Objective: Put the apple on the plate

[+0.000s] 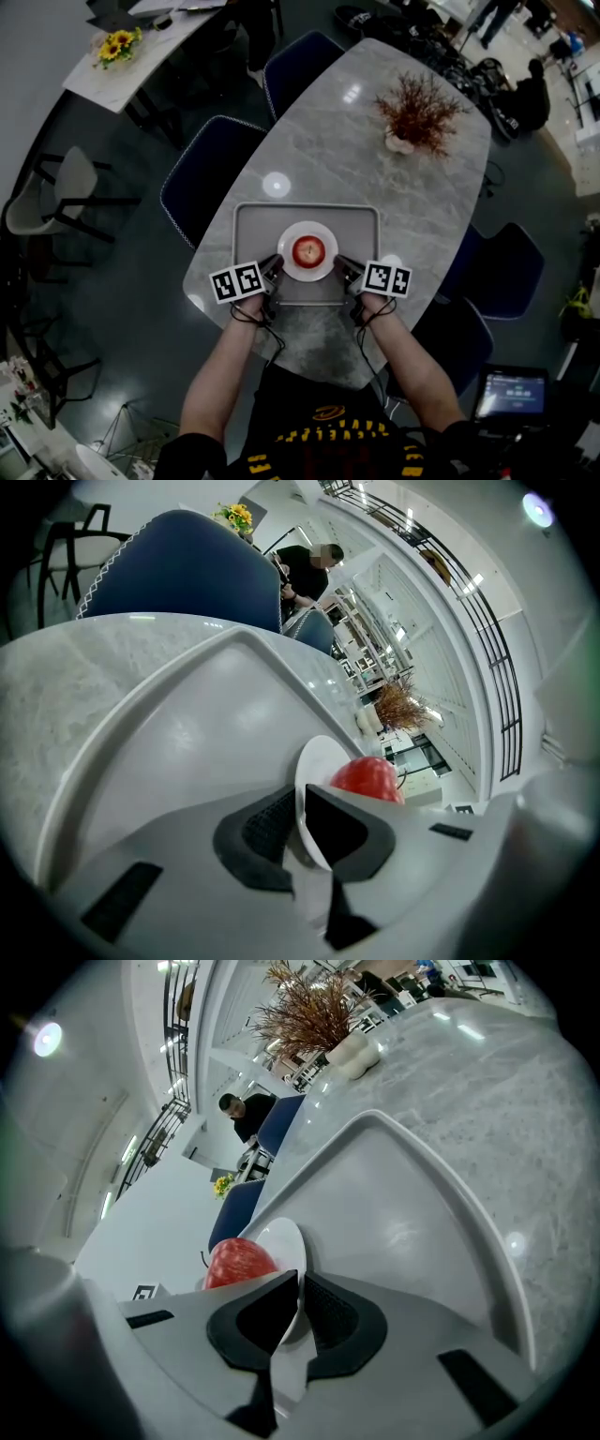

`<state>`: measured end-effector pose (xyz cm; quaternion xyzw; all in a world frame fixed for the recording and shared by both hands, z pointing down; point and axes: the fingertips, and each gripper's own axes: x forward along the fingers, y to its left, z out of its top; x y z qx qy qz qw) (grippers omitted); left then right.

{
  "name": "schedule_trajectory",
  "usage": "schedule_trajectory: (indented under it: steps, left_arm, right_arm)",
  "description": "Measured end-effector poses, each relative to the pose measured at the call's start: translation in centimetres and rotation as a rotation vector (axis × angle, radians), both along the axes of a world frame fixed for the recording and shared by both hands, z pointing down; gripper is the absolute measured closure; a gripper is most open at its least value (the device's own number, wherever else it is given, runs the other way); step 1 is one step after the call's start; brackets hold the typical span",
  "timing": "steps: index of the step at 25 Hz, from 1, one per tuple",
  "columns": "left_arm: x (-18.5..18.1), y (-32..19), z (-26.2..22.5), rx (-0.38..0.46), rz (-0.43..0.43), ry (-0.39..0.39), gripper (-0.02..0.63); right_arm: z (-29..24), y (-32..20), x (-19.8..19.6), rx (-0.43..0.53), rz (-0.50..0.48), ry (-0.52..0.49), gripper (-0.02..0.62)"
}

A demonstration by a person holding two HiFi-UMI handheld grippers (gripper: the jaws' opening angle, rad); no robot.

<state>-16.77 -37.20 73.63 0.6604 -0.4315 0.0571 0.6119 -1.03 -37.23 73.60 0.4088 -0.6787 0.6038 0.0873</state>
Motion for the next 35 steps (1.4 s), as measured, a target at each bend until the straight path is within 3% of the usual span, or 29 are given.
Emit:
schedule_trajectory:
  steps: [7,12,14,17,22,25,33,35]
  left_arm:
    - [0.2,-0.3,0.5,-0.002,-0.018,0.019,0.569]
    - [-1.0,-0.7,-0.1,0.047,-0.014,-0.095,0.563]
    - [-1.1,-0.7,-1.4,0.085,-0.008,-0.098,0.563]
    - [-0.6,-0.3,-3.8,0.151,0.002,-0.080,0.563]
    - [0.6,1.5,-9.0,0.316,0.066,-0.167,0.563]
    - [2.4,2.9,-12.7,0.440,0.130,-0.195,0.563]
    - [7.4,6.6,-20.4,0.625,0.206,-0.147,0.565]
    - [8.4,8.0,-22.2,0.670,0.224,-0.137,0.604]
  right_arm:
    - [0.7,-0.2,0.3,0.011,-0.016,0.035,0.566]
    - [0.2,-0.2,1.4,0.046,-0.042,0.160,0.566]
    - [-0.8,-0.2,1.8,0.068,-0.030,0.174,0.566]
    - [-3.3,-0.3,2.3,0.168,-0.034,0.200,0.566]
    - [-10.1,0.2,1.5,0.477,-0.130,0.351,0.566]
    - [-14.4,1.5,0.4,0.610,-0.168,0.369,0.566]
    - [-21.2,5.3,1.7,0.741,-0.136,0.289,0.589]
    - [-22.8,6.5,2.2,0.776,-0.117,0.277,0.589]
